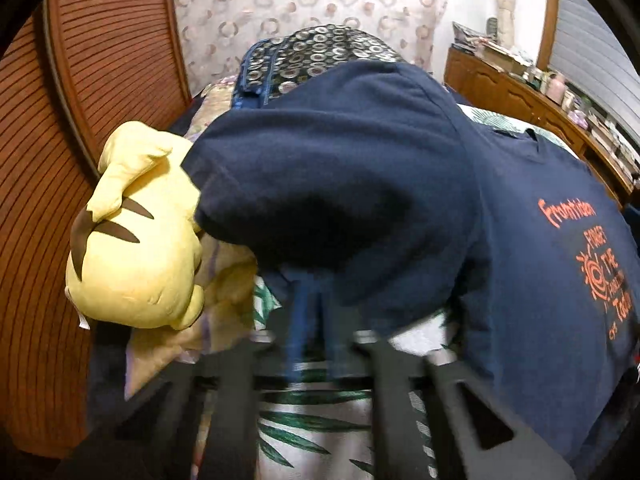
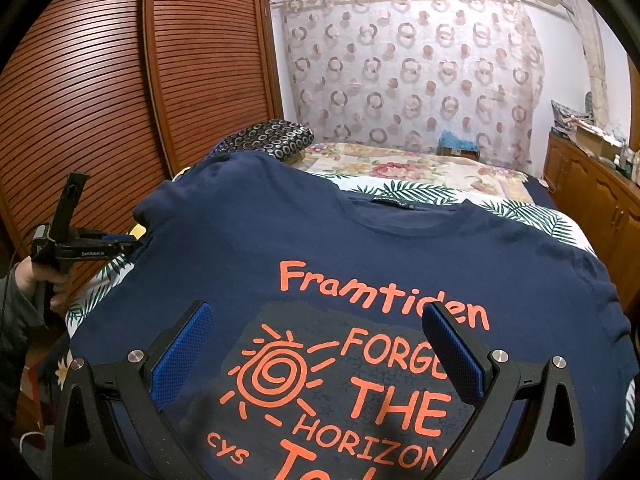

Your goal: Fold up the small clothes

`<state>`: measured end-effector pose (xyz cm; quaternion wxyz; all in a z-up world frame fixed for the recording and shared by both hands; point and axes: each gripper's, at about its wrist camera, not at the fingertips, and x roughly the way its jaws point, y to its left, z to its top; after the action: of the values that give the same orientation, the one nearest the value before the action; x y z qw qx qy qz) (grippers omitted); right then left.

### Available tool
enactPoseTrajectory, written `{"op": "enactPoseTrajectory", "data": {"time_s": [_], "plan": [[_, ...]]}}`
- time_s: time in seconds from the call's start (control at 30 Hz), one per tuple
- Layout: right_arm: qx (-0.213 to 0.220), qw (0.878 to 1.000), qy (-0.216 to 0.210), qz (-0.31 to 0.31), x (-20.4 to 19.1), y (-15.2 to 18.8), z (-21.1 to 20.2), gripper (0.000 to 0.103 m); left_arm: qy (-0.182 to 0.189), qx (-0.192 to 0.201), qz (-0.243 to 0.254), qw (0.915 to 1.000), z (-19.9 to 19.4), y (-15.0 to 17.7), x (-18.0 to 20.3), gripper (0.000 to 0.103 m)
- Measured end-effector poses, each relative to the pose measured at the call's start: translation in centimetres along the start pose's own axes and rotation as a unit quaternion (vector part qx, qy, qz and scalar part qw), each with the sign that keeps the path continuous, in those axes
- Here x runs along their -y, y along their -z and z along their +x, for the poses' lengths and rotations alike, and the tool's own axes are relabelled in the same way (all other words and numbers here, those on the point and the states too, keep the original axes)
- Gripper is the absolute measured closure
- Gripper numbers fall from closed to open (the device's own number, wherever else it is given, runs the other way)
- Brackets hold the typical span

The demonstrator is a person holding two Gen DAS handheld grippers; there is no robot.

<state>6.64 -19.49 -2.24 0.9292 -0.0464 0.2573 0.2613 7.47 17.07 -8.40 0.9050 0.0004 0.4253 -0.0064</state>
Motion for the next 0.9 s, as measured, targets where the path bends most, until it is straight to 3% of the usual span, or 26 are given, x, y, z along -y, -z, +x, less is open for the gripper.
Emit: {"op": "enactPoseTrajectory", "data": {"time_s": [0.17,0.37,0.53,0.77,0.83,0.9], "plan": [[-0.004,1.0,-0.004,-0.01,-0.1,-0.4,0.3,0.0,0.011,0.059,-0.007,0.9982,-3.3,-1.4,0.7,0.101],[-0.039,0.998,-0.042,-0.012,0.4,-1.6,2.0,0.0,0.057,0.129,0.013,0.9899,-7.8,-5.3,4.2,0.101],[-0.044,0.996,-0.075,0.005,1.4,-2.8,2.4,0.004,0.098,0.145,0.045,0.9836,-8.2,-7.9,8.2,0.101],[-0.03,0.997,-0.071,0.004,2.4,-2.4,0.6,0.012,0.137,0.129,0.089,0.9782,-7.6,-8.0,13.1,0.1],[-0.034,0.997,-0.069,0.003,2.3,-2.0,0.7,0.015,0.139,0.126,0.092,0.9779,-8.0,-8.0,13.8,0.094],[-0.039,0.997,-0.072,0.001,2.3,-1.7,0.5,0.018,0.148,0.133,0.086,0.9763,-8.7,-7.7,13.5,0.072]]}}
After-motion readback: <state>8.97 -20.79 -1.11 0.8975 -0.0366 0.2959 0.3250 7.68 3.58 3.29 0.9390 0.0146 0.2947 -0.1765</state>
